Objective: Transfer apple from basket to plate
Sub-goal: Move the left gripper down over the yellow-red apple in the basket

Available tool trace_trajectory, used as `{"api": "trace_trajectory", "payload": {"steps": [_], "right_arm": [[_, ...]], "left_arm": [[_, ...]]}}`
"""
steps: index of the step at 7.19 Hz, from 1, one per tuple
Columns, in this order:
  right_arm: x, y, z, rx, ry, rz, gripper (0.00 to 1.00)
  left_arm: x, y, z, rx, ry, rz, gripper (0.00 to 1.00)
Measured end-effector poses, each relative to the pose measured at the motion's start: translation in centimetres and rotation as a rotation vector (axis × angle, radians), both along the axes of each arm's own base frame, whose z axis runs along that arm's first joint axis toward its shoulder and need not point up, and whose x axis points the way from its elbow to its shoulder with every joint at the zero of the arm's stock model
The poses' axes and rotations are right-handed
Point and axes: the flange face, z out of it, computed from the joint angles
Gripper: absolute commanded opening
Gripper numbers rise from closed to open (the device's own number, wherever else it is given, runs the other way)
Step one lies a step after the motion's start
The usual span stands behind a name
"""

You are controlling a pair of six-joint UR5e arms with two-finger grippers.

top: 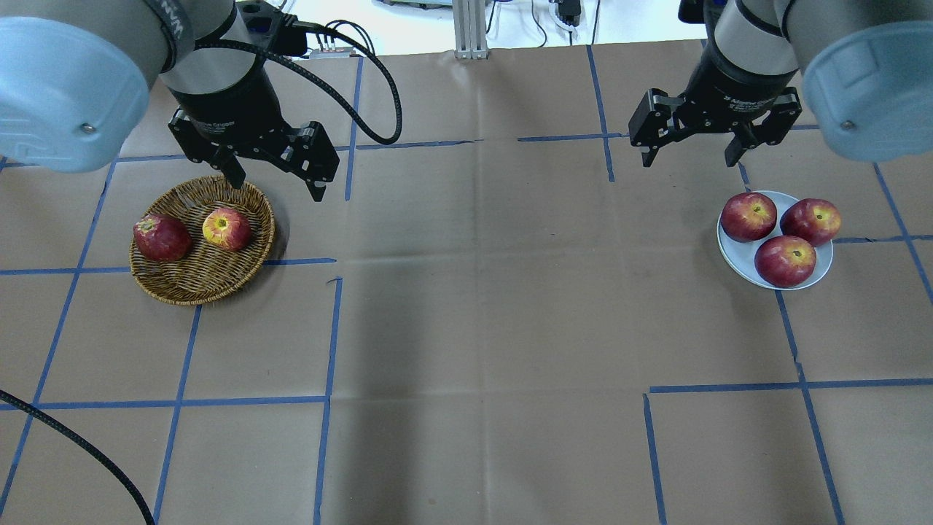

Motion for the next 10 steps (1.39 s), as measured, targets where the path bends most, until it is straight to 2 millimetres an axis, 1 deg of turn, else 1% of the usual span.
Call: {"api": "trace_trajectory", "payload": {"steps": [1,2,3,5,6,7,8,10], "right_arm": [[0.0,0.0,0.0,0.001,0.000,0.000,1.00],[0.0,0.0,0.0,0.000,0.000,0.000,1.00],[0.0,0.0,0.0,-0.001,0.000,-0.001,1.00],[0.0,0.0,0.0,-0.003,0.000,-0.001,1.00],[0.0,0.0,0.0,-0.004,0.000,-0.001,1.00],[0.0,0.0,0.1,-0.005,0.000,-0.001,1.00],[0.0,0.0,0.1,-0.005,0.000,-0.001,1.00],[0.0,0.0,0.1,-0.005,0.000,0.000,1.00]], "left_arm": [[0.4,0.0,-0.1,0.006,-0.002,-0.035,0.99],[1.4,0.1,-0.5,0.016,-0.002,-0.058,0.99],[3.0,0.5,-1.0,0.030,0.001,-0.074,0.99],[7.7,1.2,-3.2,0.035,0.012,-0.090,0.99],[10.0,1.1,-4.4,0.020,0.013,-0.114,0.99],[12.6,0.9,-6.2,0.027,0.022,-0.125,0.99],[15.1,0.7,-8.7,0.038,0.043,-0.111,0.99],[18.8,-0.2,-14.4,-0.002,0.062,-0.111,0.99]]}}
